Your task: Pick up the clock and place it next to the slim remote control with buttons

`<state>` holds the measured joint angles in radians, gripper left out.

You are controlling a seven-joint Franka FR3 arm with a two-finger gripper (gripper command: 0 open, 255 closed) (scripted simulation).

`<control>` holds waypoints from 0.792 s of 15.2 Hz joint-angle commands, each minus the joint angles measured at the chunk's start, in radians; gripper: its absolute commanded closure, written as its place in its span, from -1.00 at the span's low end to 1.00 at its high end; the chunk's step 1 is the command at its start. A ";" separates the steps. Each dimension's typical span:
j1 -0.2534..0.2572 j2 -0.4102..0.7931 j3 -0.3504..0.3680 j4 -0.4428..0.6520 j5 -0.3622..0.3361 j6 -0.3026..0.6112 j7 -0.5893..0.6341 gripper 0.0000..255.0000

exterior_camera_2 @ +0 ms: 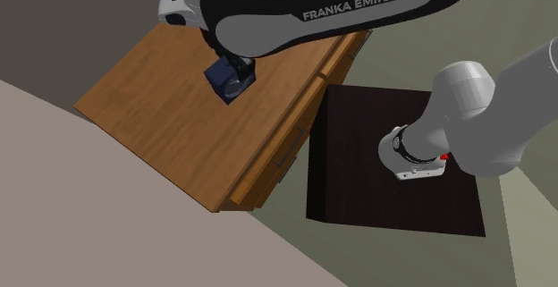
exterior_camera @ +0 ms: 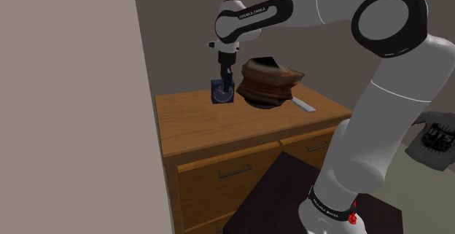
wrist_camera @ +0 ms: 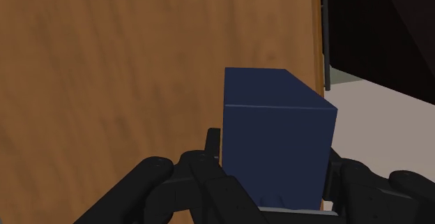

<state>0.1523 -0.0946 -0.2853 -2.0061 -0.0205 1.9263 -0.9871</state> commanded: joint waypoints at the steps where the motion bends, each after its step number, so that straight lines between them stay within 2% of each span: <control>1: 0.000 -0.005 0.001 0.026 -0.001 -0.031 0.001 1.00; 4: 0.001 -0.009 0.002 0.060 -0.002 -0.069 0.002 1.00; 12: -0.077 -0.161 -0.082 -0.085 -0.065 -0.066 -0.132 1.00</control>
<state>0.0880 -0.2403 -0.3521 -2.0802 -0.0774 1.8634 -1.0944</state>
